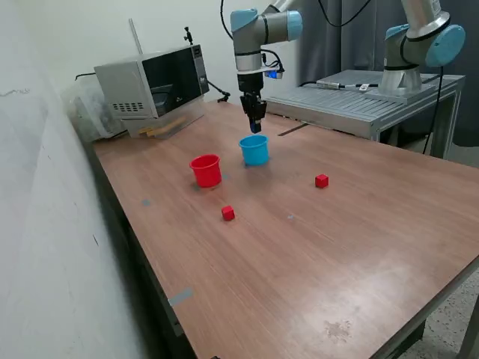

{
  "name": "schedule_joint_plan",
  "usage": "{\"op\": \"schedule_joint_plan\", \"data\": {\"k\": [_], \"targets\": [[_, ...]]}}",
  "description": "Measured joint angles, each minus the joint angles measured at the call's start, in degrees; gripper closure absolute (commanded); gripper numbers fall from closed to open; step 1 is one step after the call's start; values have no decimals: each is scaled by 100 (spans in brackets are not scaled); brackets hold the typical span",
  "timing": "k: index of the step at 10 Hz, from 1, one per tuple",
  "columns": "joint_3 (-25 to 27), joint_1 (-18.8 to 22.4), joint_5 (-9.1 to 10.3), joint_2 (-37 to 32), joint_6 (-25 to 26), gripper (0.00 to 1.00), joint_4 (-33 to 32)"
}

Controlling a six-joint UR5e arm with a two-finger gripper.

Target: Place red objects in the red bin, and blue objects in the blue bin.

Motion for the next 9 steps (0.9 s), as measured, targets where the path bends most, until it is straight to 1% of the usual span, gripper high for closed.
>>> {"op": "schedule_joint_plan", "data": {"k": [6,7,9], "targets": [[-6,-15,-12,13,-64,100,-142],[-3,-19,-26,13,-68,0,-148],[-2,-49,-56,12,-72,0,-153]]}}
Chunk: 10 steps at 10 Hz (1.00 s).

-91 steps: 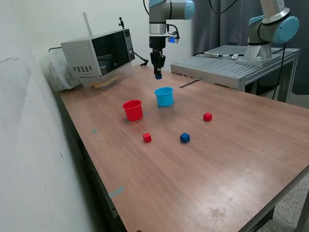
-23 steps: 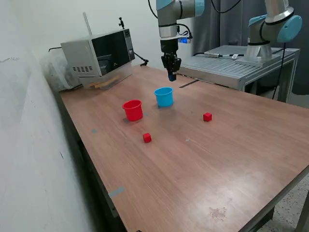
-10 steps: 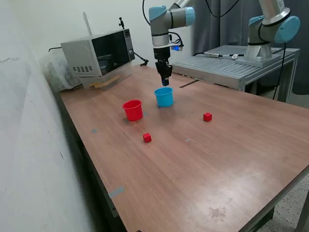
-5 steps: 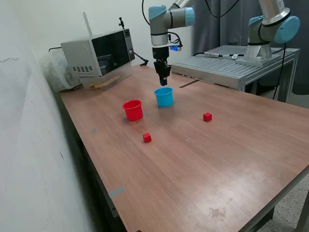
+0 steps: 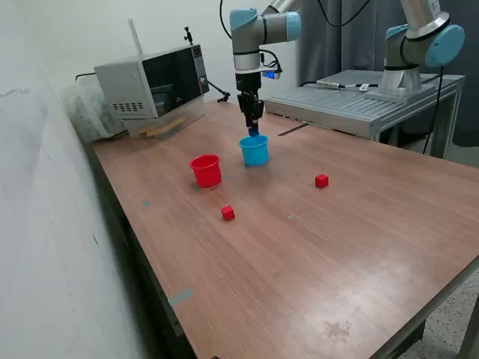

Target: Place red objects in the red bin, and blue objects in the blue bin.

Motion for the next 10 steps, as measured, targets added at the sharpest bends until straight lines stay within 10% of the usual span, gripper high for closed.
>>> {"op": "schedule_joint_plan", "data": {"k": [6,10], "targets": [[15,-54,-72,-184,-40,0,26],[-24,446,-132,-1524,-136,0,941]]}}
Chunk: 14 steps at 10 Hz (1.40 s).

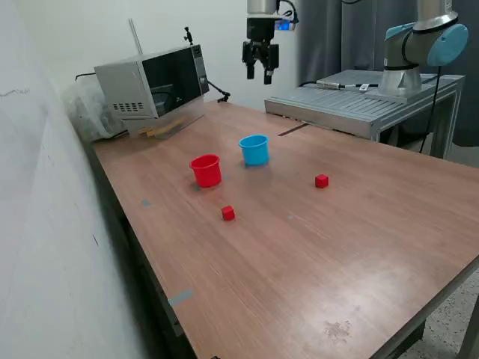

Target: Place red objects in the red bin, and blue objects in the blue bin.

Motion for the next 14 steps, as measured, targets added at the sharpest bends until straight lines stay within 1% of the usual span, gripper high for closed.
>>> {"op": "schedule_joint_plan", "data": {"k": [2,3,5,6,8,10,12,14], "targets": [[-41,506,-8,-676,7,0,610],[-54,786,-6,-882,42,0,806],[-107,1339,32,-984,249,0,1010],[-178,1601,102,-872,399,0,1039],[-329,1965,261,-361,754,0,863],[-404,2123,345,470,1058,0,383],[-425,2090,364,1310,1204,0,-230],[-395,1825,366,1895,1252,0,-722]]}}
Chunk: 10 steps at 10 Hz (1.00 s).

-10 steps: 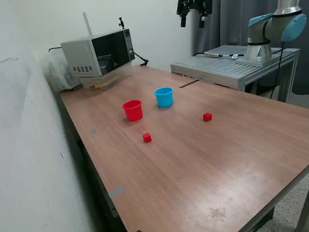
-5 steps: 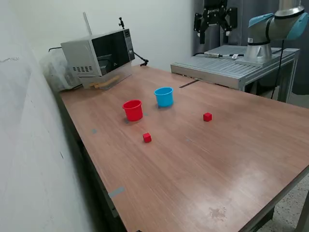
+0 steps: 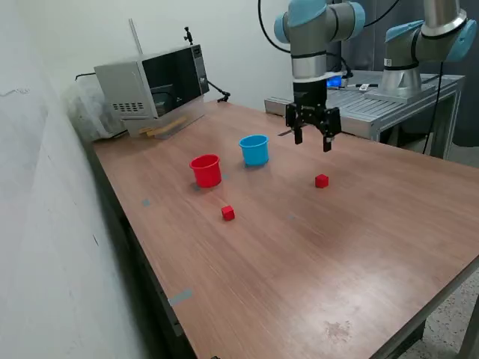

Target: Place red objects in the red bin, and blue objects in the blue bin.

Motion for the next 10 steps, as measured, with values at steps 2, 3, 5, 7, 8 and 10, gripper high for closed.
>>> {"op": "schedule_joint_plan", "data": {"k": [2,3,5,7,8,10], "targets": [[95,-255,-1,284,-7,0,-286],[187,-361,-5,345,-15,0,-364],[431,-474,-21,330,-26,0,-458],[678,-424,-21,157,-31,0,-490],[790,-347,-15,56,-32,0,-493],[944,-190,0,-94,-33,0,-492]]}}
